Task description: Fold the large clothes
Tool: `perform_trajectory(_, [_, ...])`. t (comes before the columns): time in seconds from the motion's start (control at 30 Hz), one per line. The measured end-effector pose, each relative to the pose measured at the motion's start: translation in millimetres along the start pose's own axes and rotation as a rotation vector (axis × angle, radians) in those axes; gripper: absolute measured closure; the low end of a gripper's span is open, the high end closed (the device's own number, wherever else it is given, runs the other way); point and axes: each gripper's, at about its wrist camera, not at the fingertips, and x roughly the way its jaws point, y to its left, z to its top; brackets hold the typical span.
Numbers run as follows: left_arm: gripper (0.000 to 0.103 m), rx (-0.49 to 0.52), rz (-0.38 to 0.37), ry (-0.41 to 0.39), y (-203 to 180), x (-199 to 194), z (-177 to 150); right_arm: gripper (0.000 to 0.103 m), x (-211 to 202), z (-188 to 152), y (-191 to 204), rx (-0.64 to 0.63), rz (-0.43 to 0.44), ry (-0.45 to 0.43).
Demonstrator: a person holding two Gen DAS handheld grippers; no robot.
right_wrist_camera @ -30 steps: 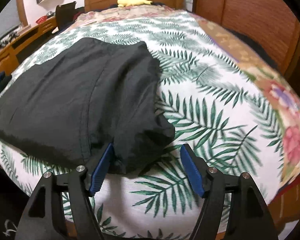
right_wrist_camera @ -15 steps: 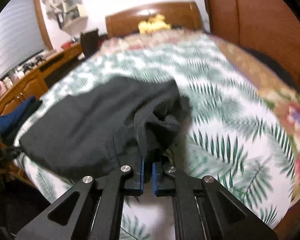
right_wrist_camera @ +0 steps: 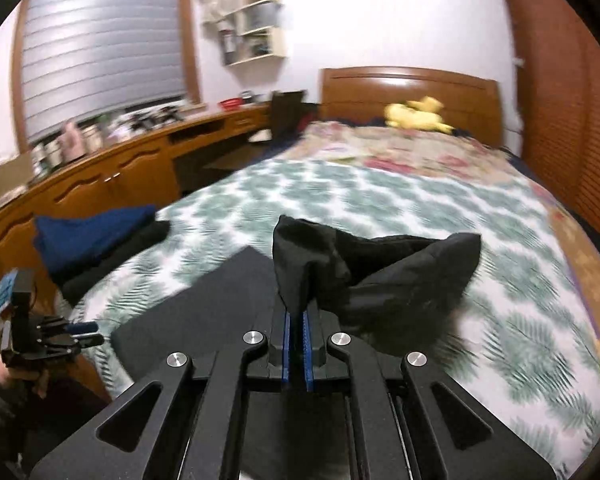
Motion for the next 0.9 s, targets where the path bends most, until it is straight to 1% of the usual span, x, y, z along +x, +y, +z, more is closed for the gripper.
perform_trajectory(0.17, [0.072,0.009,0.026,-0.028,12.8,-25.4,1.6,0.101,40.8,6.6,52.8,-0.057,0.106,0.026])
perform_trajectory(0.27, [0.072,-0.002,0.037,-0.036,23.4,-34.9,1.2,0.101,59.8,2.1,82.5,-0.065,0.195,0.052])
perform_trajectory(0.3, [0.072,-0.005,0.039,-0.037,26.3,-36.8,-0.4,0.101,72.0,-3.1,95.2,-0.071,0.25,0.093])
perform_trajectory(0.4, [0.072,-0.011,0.048,-0.032,32.2,-38.3,-2.0,0.101,96.5,-18.7,115.3,-0.064,0.297,0.186])
perform_trajectory(0.53, [0.072,-0.014,0.042,-0.028,30.4,-37.0,-1.2,0.098,102.2,-27.5,123.5,-0.079,0.28,0.234])
perform_trajectory(0.57, [0.072,-0.013,0.037,-0.029,28.9,-37.2,-1.0,0.093,98.6,-26.5,121.8,-0.08,0.279,0.236])
perform_trajectory(0.6, [0.072,-0.014,0.029,-0.03,27.4,-36.9,0.0,0.083,92.4,-22.5,119.5,-0.079,0.275,0.231])
perform_trajectory(0.63, [0.072,-0.015,0.02,-0.031,24.7,-36.3,1.4,0.075,86.6,-20.9,116.7,-0.078,0.269,0.221])
perform_trajectory(0.67, [0.072,-0.015,0.015,-0.031,21.6,-35.7,3.0,0.062,79.3,-17.2,113.4,-0.075,0.264,0.2])
perform_trajectory(0.7, [0.072,-0.012,0.01,-0.033,18.2,-35.5,4.8,0.059,68.9,-12.8,107.8,-0.073,0.263,0.173])
perform_trajectory(0.77, [0.072,0.002,0.001,-0.035,9.6,-34.5,10.6,0.059,52.6,-6.1,93.1,-0.063,0.236,0.143])
perform_trajectory(0.83, [0.072,0.018,-0.012,-0.038,0.0,-33.0,17.1,0.059,43.1,-4.1,81.2,-0.064,0.189,0.127])
perform_trajectory(0.9, [0.072,0.033,-0.02,-0.042,-9.4,-32.1,23.1,0.059,36.5,-8.7,65.1,-0.097,0.101,0.13])
